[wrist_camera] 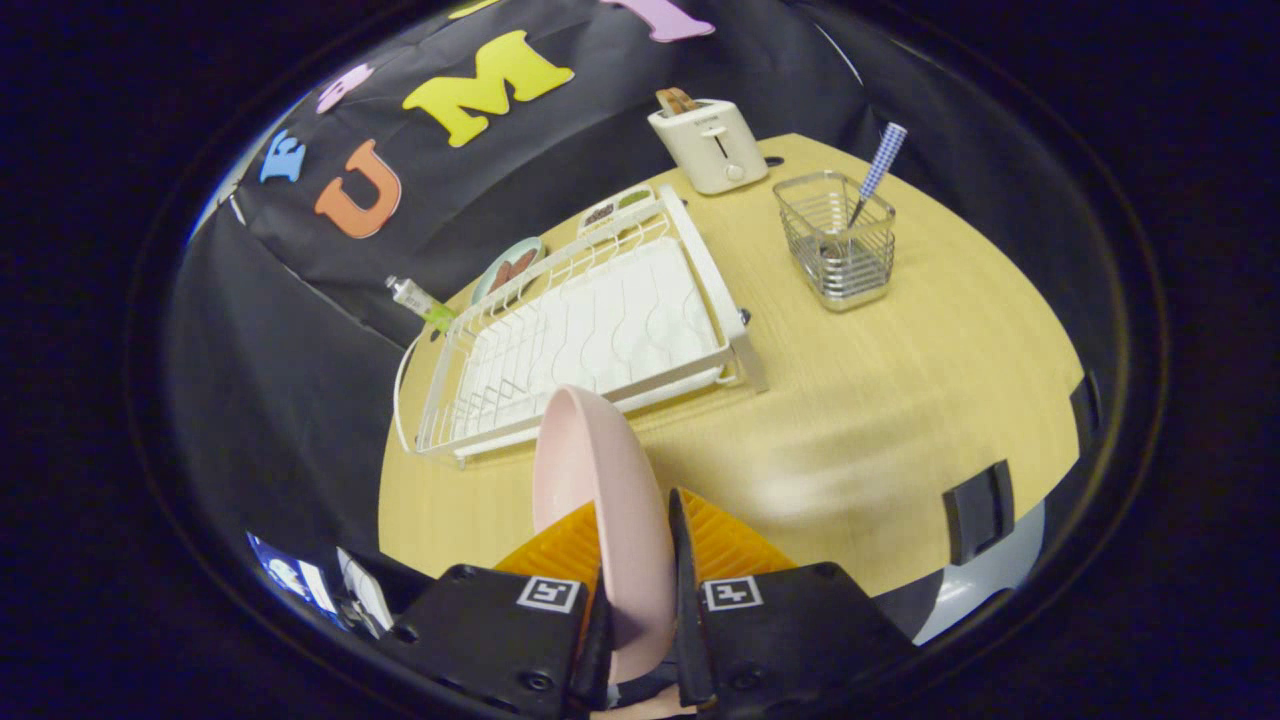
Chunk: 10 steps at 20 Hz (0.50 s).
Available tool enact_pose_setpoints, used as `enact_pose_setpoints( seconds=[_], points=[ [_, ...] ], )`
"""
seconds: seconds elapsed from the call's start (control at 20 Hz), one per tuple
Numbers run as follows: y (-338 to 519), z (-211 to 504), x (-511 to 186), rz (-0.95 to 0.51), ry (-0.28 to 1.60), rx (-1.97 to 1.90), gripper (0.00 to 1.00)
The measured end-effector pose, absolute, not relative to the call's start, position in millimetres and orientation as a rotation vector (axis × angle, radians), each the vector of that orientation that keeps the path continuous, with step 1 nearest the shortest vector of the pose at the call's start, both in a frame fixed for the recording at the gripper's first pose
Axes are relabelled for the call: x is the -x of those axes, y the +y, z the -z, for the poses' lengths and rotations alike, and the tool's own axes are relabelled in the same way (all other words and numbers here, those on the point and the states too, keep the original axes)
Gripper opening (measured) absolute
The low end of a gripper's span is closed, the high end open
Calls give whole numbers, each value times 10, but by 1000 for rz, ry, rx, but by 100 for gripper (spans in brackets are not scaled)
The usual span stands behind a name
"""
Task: Take the plate from the dish rack, then take the spoon from the basket and place it into the plate.
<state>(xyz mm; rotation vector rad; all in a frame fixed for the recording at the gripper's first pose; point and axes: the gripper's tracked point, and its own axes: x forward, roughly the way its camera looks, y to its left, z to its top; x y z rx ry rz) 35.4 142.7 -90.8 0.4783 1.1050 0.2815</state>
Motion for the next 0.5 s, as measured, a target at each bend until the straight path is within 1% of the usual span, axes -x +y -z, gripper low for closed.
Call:
enact_pose_setpoints(
  seconds=[0.35,0.45,0.5],
  points=[
    [1404,1308,-388,-283,1160,-650,33],
    [1421,1329,-418,-296,1159,-695,34],
    [1413,1356,-437,-295,1156,-700,38]
  ],
)
